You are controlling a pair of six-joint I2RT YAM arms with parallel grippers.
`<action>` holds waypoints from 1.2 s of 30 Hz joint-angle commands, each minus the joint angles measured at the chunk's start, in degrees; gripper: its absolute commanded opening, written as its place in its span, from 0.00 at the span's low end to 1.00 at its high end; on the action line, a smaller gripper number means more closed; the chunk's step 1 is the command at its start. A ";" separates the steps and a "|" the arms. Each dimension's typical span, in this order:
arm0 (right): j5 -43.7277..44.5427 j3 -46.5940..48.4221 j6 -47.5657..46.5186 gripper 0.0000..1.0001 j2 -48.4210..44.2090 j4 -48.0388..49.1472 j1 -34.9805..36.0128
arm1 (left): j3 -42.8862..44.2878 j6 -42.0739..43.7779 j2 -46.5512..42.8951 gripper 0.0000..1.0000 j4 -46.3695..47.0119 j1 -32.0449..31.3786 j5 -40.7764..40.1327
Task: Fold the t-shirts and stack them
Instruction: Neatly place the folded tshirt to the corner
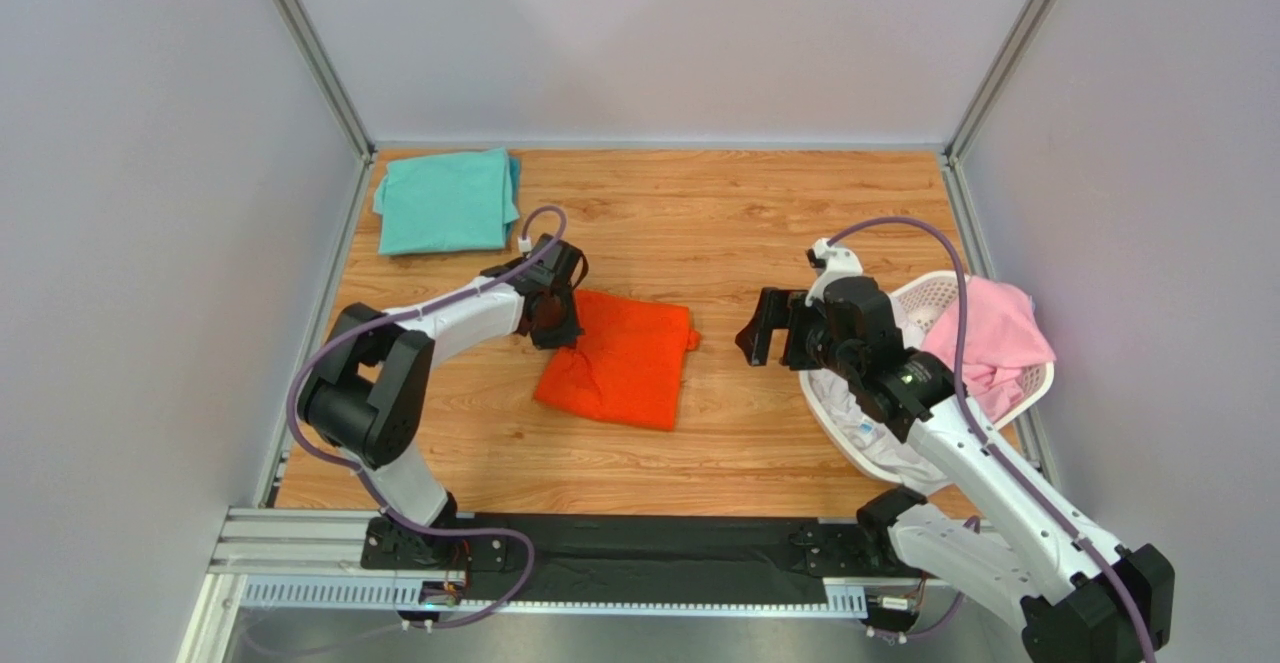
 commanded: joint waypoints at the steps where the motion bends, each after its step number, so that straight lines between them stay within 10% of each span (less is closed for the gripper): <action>1: 3.85 -0.23 -3.22 1.00 -0.55 0.53 0.12 | 6.21 2.32 0.61 0.00 -5.91 0.19 -10.00; 7: 5.35 -0.40 -4.19 1.00 -0.11 0.61 0.12 | 16.40 5.14 3.51 0.00 -10.13 1.77 -19.94; 36: 12.29 1.44 -5.51 1.00 5.24 0.61 0.12 | 47.08 30.88 16.43 0.00 1.03 19.62 -15.20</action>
